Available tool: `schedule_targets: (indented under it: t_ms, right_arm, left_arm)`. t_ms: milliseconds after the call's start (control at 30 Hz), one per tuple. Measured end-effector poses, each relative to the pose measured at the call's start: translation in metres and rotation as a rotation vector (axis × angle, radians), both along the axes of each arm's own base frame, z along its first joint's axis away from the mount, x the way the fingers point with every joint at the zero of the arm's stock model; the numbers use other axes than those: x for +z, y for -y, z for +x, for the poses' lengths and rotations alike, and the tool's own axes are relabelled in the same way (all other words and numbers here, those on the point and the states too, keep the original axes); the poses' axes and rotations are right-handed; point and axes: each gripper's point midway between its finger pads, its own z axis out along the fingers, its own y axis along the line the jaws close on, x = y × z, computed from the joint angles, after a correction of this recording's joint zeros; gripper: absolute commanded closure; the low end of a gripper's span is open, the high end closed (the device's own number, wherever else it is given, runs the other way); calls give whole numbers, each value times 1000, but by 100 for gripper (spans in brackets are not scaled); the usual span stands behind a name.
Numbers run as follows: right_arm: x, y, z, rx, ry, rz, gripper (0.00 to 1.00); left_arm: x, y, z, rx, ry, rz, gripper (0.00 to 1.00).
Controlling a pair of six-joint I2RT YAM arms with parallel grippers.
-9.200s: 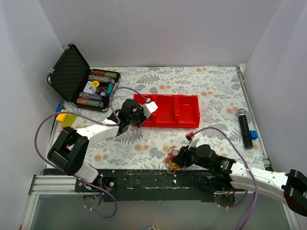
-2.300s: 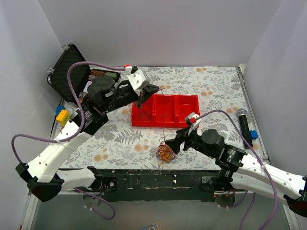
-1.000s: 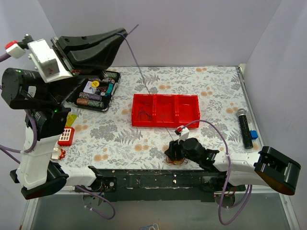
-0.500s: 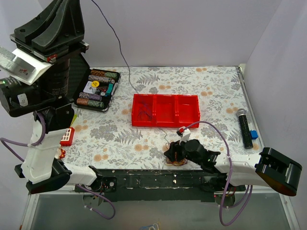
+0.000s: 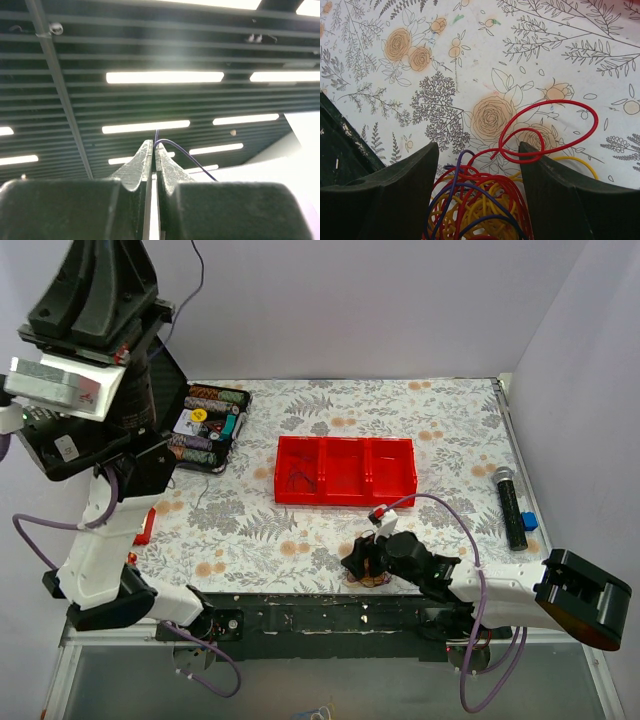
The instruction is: Untangle the cables
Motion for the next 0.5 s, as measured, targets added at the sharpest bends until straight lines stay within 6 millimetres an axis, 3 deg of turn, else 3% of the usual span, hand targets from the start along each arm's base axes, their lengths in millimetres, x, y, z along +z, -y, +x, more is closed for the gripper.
schedule_targets:
  t_ms: [267,500]
  right_arm:
    - [-1,1,-3,10,-6,-2,32]
    - [-1,4,-7,17,-16,-13,33]
  left_arm:
    - [-77,35,50,12,-223,140,100]
    - [-123,52,100,90,-392,161,100]
